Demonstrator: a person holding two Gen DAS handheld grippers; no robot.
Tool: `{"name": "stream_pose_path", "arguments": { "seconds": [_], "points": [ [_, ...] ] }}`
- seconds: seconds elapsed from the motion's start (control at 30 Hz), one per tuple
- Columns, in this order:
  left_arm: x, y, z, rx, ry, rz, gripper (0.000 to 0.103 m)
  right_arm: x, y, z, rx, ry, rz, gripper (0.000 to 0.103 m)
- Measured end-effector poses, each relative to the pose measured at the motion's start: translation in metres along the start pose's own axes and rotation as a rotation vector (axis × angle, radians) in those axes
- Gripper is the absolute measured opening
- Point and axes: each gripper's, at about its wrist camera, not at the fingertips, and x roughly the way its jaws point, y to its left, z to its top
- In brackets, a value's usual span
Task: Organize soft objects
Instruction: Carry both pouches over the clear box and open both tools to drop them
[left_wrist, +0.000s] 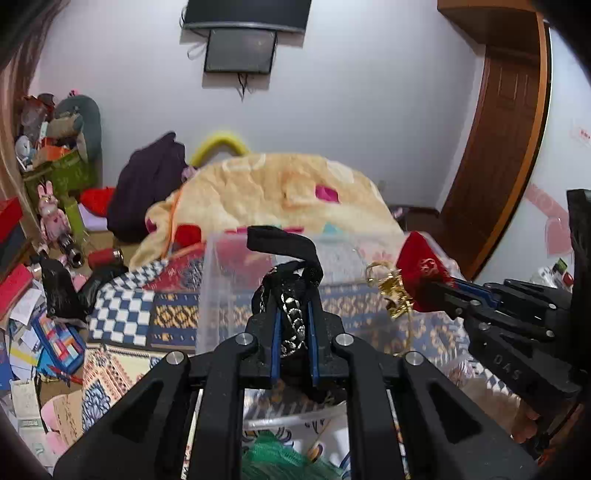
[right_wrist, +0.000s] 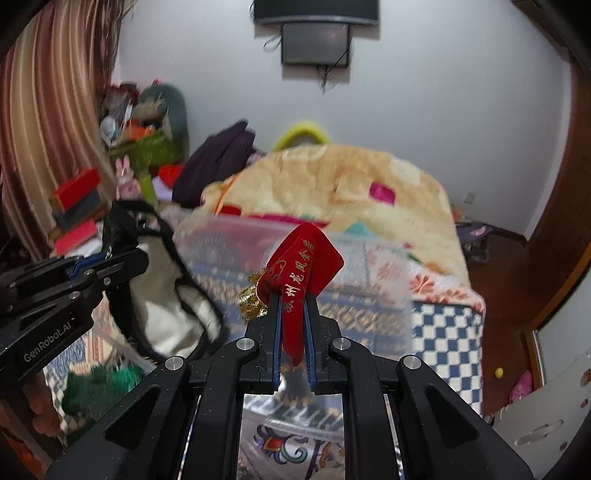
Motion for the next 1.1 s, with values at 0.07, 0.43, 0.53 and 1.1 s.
{"name": "stream_pose_path", "arguments": {
  "seconds": [0.07,0.43,0.53,1.1],
  "points": [
    [0.003,0.001,-0.003,-0.008,0.026,-0.013,0.012,0.006,0.004,-0.004,-0.028,0.038,0.016,0.01],
    [-0.001,0.01,-0.02,-0.033,0.117,-0.046,0.038,-0.001,0.013,-0.013,-0.092,0.097,0.012,0.029],
    [-0.012,0.01,-0.021,-0.02,0.103,-0.048,0.046,-0.008,0.007,-0.013,-0.071,0.081,0.019,0.046],
    [-0.105,0.0,-0.028,0.058,-0.066,-0.075,0.073,-0.091,-0.005,-0.025,-0.03,-0.131,0.016,0.071]
  ]
}}
